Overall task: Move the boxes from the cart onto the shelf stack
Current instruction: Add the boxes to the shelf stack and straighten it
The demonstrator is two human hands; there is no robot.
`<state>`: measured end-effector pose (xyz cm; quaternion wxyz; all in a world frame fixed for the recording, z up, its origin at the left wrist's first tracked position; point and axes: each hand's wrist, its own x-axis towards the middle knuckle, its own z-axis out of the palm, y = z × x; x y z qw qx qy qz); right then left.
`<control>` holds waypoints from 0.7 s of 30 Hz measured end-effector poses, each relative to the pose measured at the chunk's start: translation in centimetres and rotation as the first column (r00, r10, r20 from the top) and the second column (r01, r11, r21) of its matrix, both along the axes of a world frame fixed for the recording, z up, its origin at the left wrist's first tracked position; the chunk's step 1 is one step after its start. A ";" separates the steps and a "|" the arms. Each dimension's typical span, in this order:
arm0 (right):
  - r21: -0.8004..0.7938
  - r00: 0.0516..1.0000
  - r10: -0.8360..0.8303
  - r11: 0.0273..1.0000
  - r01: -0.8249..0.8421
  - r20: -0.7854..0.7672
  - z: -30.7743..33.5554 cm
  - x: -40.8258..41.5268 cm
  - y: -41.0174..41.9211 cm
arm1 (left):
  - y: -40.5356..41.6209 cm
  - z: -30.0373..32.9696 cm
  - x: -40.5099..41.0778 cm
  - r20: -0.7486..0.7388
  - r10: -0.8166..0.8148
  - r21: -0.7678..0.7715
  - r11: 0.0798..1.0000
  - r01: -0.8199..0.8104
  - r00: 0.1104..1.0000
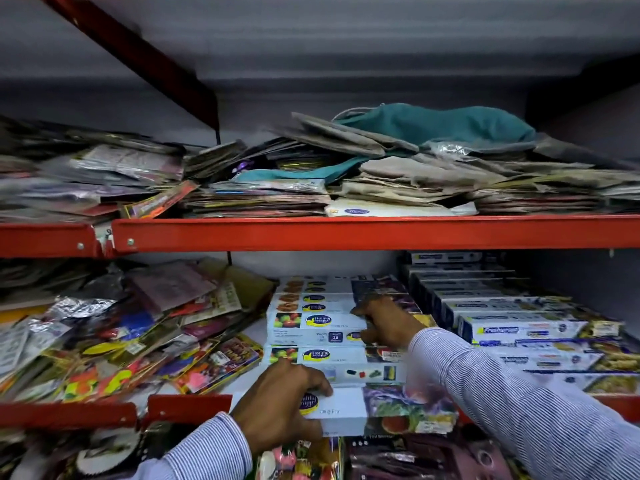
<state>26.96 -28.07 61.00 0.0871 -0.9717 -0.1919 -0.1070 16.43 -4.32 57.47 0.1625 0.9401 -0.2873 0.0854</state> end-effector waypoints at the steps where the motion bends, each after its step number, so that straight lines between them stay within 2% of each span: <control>1: 0.004 1.000 0.004 1.000 -0.004 0.011 -0.1 0.2 0.0 | 0.0 0.0 0.0 0.000 0.004 -0.003 1.000 -0.004 1.000; 7: -0.002 0.998 0.032 0.999 -0.032 0.052 -0.3 0.4 0.6 | -0.2 0.5 -0.2 0.005 0.017 -0.016 1.000 -0.017 1.000; 9: 0.037 0.999 0.018 0.999 -0.019 0.043 -0.3 0.7 0.6 | -0.1 0.8 -0.2 0.004 0.013 -0.023 1.000 -0.013 1.000; 15: 0.023 1.000 0.009 1.000 -0.010 0.018 0.3 1.5 0.1 | -0.2 1.8 1.9 0.043 0.015 -0.064 0.998 -0.012 0.999; 21: 0.019 0.993 0.044 0.999 -0.042 -0.107 1.5 1.4 -0.4 | -1.8 3.7 4.3 0.041 -0.007 -0.152 0.988 0.013 0.999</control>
